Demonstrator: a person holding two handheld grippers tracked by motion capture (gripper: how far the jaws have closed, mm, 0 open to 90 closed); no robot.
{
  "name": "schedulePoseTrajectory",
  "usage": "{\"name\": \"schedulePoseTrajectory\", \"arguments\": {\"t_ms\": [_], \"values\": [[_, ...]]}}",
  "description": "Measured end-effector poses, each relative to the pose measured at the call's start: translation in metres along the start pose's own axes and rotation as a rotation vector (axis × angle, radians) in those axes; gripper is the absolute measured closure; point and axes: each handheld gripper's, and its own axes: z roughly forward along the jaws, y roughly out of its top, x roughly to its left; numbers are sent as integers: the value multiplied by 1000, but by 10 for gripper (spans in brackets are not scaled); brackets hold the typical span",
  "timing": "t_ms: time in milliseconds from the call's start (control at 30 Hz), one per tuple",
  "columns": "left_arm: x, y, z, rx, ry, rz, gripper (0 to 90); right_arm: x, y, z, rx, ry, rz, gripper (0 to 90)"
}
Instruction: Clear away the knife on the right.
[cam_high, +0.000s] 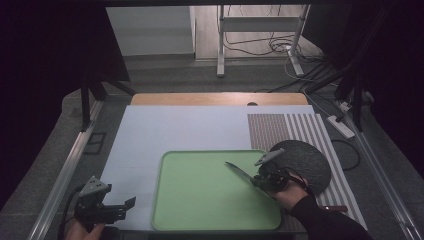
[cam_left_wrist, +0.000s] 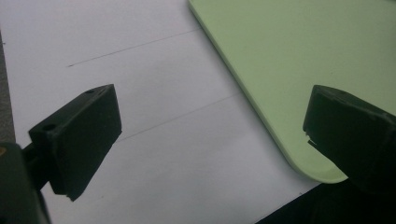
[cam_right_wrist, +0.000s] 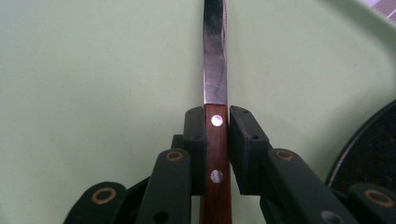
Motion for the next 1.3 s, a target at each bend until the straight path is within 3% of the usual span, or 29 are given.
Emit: {"name": "schedulePoseTrajectory", "arguments": {"t_ms": [133,700,867,933,1033,1100,1300], "values": [[0,0,0,0,0,0,43,0,-1,5,34,9,-5,770],[0,0,0,2,1,1,45,2,0,11,71,45,-15,759],[0,0,0,2,0,1,45,-2,1,4,31,69,9,657],[0,0,0,3,0,0,45,-3,2,0,6,72,-2,663],[0,0,1,4,1,-1,45,1,8,-6,-25,94,-49,829],[0,0,1,5,1,-3,45,6,13,-7,-34,101,-83,890],[0,0,1,5,1,-3,45,21,30,20,47,102,-171,894]]}}
